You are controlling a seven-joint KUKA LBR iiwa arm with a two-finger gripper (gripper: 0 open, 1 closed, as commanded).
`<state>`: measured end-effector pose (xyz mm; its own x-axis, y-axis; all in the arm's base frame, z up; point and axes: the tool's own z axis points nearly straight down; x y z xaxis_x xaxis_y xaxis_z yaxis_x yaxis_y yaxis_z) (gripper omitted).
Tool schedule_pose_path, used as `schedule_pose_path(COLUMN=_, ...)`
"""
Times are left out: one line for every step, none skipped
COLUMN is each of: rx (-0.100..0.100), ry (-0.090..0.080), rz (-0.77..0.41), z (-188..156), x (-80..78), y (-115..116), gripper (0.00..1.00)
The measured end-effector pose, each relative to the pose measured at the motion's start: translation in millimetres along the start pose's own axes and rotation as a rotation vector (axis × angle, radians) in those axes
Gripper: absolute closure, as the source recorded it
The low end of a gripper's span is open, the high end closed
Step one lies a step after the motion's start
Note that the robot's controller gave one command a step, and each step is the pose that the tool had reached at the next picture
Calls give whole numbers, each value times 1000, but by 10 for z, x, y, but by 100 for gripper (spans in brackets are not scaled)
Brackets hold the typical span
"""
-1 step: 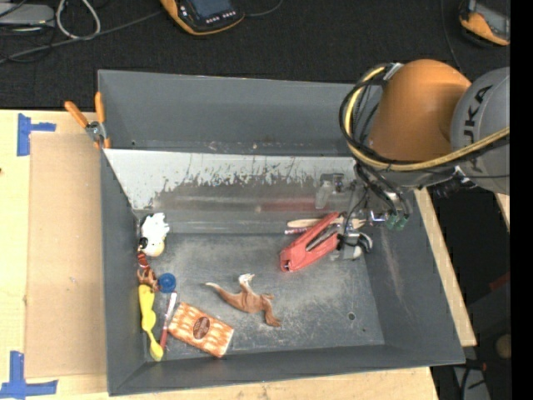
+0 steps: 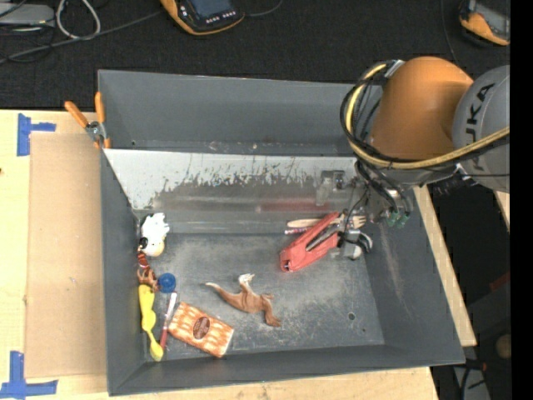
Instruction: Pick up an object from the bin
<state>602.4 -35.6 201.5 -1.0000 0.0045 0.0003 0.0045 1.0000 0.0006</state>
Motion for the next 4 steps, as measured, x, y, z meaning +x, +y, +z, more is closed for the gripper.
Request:
schedule_pose_path(rx=0, ry=-1, rz=-100, z=949, x=32, y=-186, gripper=0)
schedule_pose_path(rx=0, ry=-5, rz=-93, z=766, x=10, y=-198, gripper=0)
schedule_pose_path(rx=-1, ry=-1, rz=-151, z=890, x=-40, y=-167, gripper=0)
schedule_pose_path(rx=0, ry=-7, rz=-309, z=1346, x=-156, y=-241, gripper=0)
